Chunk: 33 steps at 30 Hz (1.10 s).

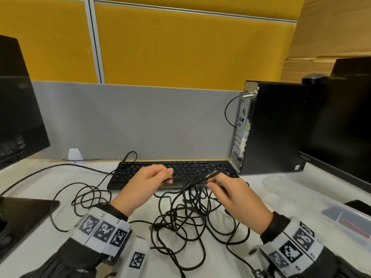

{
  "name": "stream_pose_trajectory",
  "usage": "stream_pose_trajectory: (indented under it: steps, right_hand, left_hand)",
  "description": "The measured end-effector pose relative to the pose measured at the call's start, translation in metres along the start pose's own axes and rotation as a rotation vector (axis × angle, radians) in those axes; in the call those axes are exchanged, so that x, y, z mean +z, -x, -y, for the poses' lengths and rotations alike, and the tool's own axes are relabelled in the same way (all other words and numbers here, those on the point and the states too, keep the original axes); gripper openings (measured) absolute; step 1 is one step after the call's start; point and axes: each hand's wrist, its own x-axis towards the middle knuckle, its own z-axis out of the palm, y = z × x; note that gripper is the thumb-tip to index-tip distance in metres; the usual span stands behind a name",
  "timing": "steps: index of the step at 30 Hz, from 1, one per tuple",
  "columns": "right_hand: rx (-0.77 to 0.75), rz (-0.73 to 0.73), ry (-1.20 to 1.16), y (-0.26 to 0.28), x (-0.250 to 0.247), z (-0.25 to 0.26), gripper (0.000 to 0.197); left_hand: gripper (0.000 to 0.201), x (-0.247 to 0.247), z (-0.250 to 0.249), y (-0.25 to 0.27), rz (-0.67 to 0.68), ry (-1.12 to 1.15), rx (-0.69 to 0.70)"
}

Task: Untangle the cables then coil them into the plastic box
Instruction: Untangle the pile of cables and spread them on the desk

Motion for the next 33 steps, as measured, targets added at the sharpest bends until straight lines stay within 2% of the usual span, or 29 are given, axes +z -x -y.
stream_pose_trajectory:
  steps: [2, 4, 5, 7, 10, 13, 16, 17, 18, 19, 20, 21, 22, 24, 25, 26, 28, 31, 33]
  right_hand:
    - [-0.016, 0.002, -0.058, -0.004, 0.003, 0.004, 0.009]
    - [0.004, -0.008, -0.147, -0.007, 0.004, 0.004, 0.011]
    - [0.022, -0.01, -0.188, -0.008, 0.003, 0.003, 0.013]
    - [0.059, -0.017, -0.24, -0.007, 0.003, -0.002, 0.013]
    - [0.101, 0.02, -0.277, -0.005, 0.001, -0.007, 0.013]
    - [0.086, 0.198, -0.172, -0.005, -0.008, -0.003, 0.015]
    - [0.103, 0.396, 0.062, -0.004, -0.027, 0.0, 0.017]
    - [0.096, 0.372, 0.127, -0.005, -0.034, 0.0, 0.016]
    - [0.066, 0.274, 0.156, -0.005, -0.041, 0.002, 0.016]
    - [0.029, 0.116, 0.117, -0.007, -0.046, 0.005, 0.014]
    - [-0.007, -0.052, 0.002, -0.01, -0.047, 0.011, 0.009]
    - [-0.027, -0.142, -0.143, -0.015, -0.046, 0.018, 0.006]
    - [-0.02, -0.125, -0.282, -0.021, -0.042, 0.023, 0.018]
    - [0.043, 0.13, -0.459, -0.035, -0.024, 0.028, 0.048]
    - [0.063, 0.249, -0.464, -0.041, -0.013, 0.026, 0.051]
    - [0.066, 0.323, -0.434, -0.044, -0.002, 0.022, 0.044]
    - [0.067, 0.374, -0.336, -0.048, 0.008, 0.014, 0.021]
    - [0.058, 0.395, -0.197, -0.052, 0.001, 0.009, 0.033]
    - [0.033, 0.344, -0.193, -0.057, -0.014, 0.014, 0.036]
  left_hand:
    - [0.034, -0.001, -0.004, 0.001, 0.124, -0.071, 0.029]
    - [0.039, -0.002, -0.007, 0.003, 0.273, -0.17, -0.016]
    - [0.037, -0.004, -0.007, 0.004, 0.291, -0.189, -0.033]
    - [0.036, -0.012, -0.004, 0.002, 0.221, -0.122, -0.058]
    - [0.038, -0.02, -0.004, 0.001, 0.169, 0.105, -0.087]
    - [0.028, -0.018, -0.013, -0.001, 0.151, 0.297, -0.088]
    - [0.026, -0.019, -0.024, -0.004, 0.152, 0.402, -0.057]
    - [0.029, -0.019, -0.029, -0.005, 0.157, 0.407, -0.037]
    - [0.033, -0.019, -0.034, -0.007, 0.165, 0.405, -0.017]
    - [0.036, -0.018, -0.04, -0.008, 0.18, 0.397, -0.001]
    - [0.038, -0.017, -0.046, -0.009, 0.203, 0.375, 0.017]
    - [0.038, -0.015, -0.053, -0.01, 0.227, 0.34, 0.037]
    - [0.037, -0.012, -0.06, -0.011, 0.247, 0.299, 0.061]
    - [0.031, -0.008, -0.075, -0.015, 0.245, 0.23, 0.123]
    - [0.029, -0.008, -0.082, -0.017, 0.229, 0.207, 0.153]
    - [0.028, -0.01, -0.087, -0.019, 0.205, 0.198, 0.173]
    - [0.027, -0.02, -0.096, -0.023, 0.139, 0.219, 0.189]
    - [0.027, -0.04, -0.098, -0.027, -0.003, 0.271, 0.193]
    - [0.025, -0.05, -0.092, -0.031, -0.079, 0.337, 0.208]
